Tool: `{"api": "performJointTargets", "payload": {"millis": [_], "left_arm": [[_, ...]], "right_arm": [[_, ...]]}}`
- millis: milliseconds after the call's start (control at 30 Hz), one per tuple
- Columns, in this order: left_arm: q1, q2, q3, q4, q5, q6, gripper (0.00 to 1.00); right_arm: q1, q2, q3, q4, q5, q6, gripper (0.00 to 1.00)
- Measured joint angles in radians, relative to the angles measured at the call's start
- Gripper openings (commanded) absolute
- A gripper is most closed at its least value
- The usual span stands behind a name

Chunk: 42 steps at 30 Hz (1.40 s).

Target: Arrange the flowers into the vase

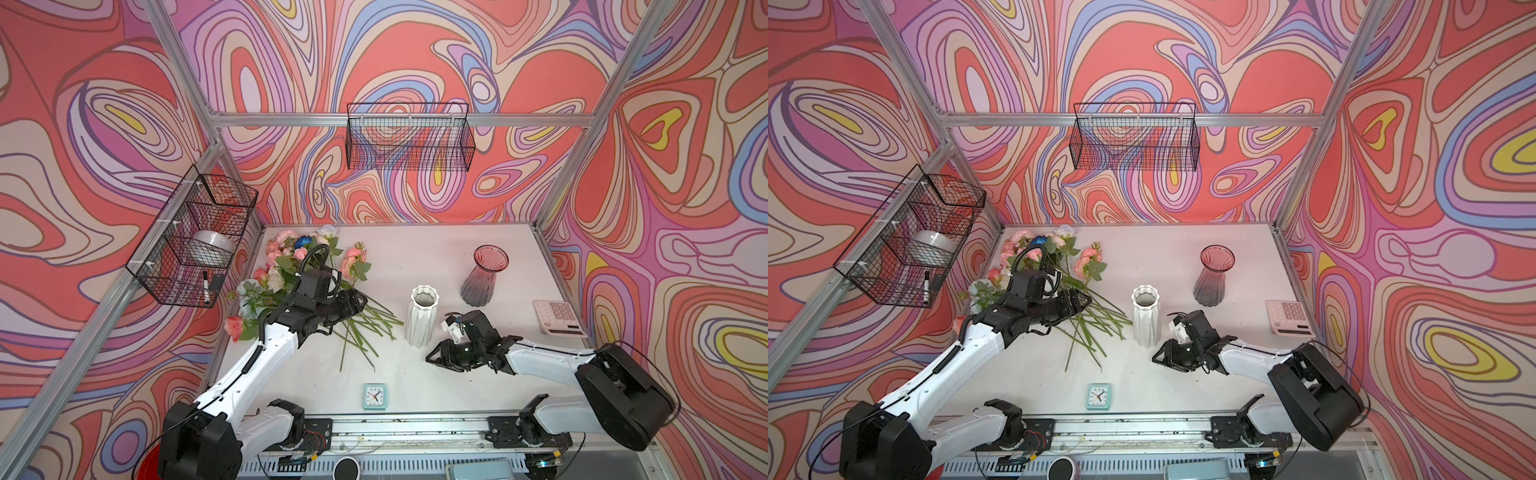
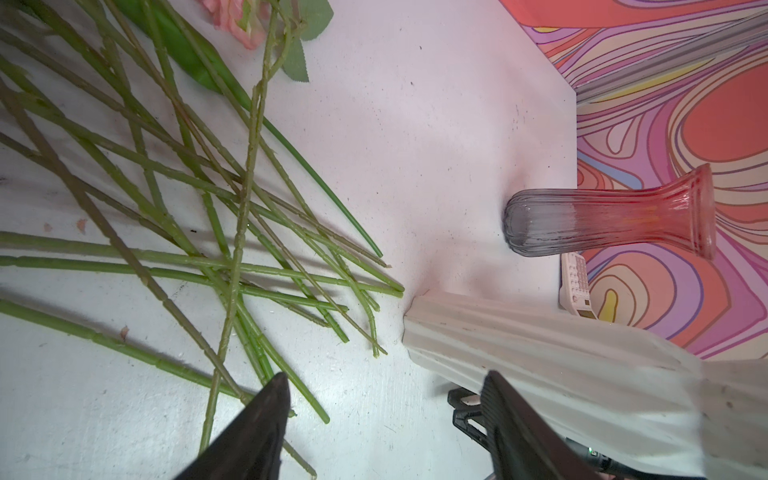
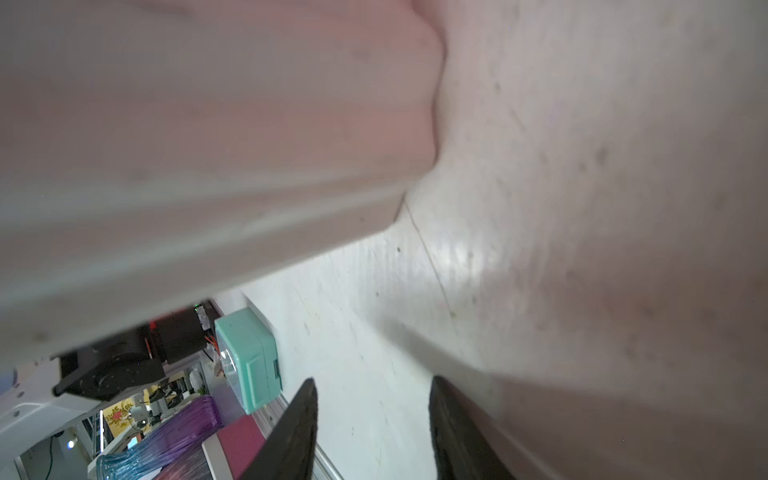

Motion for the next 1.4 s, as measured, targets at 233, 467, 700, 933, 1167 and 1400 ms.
{"api": "performJointTargets", "payload": {"millis": [233, 467, 700, 933, 1167, 1400], "left_arm": [[0.000, 0.000, -0.008, -0.002, 0.000, 0.000, 0.75], [0.002, 0.000, -0.009, -0.015, -0.005, 0.000, 0.74], [0.021, -0.003, -0.032, -0.026, -0.008, 0.000, 0.74], [0.039, -0.003, -0.039, -0.030, -0.009, -0.007, 0.71], [0.041, 0.038, -0.023, -0.021, -0.066, -0.014, 0.57], [-0.006, 0.358, 0.183, -0.021, -0.253, 0.039, 0.45]], "right_arm": [[0.000, 0.149, 0.011, 0.265, -0.025, 0.058, 0.40], [0.000, 0.249, 0.071, 0.347, -0.017, 0.071, 0.36], [0.000, 0.304, 0.135, 0.348, 0.009, 0.062, 0.37], [0.000, 0.264, 0.145, 0.301, 0.041, 0.036, 0.55], [-0.001, 0.037, 0.069, 0.077, 0.137, -0.007, 0.54], [-0.001, -0.167, 0.058, -0.108, 0.211, -0.044, 0.54]]}}
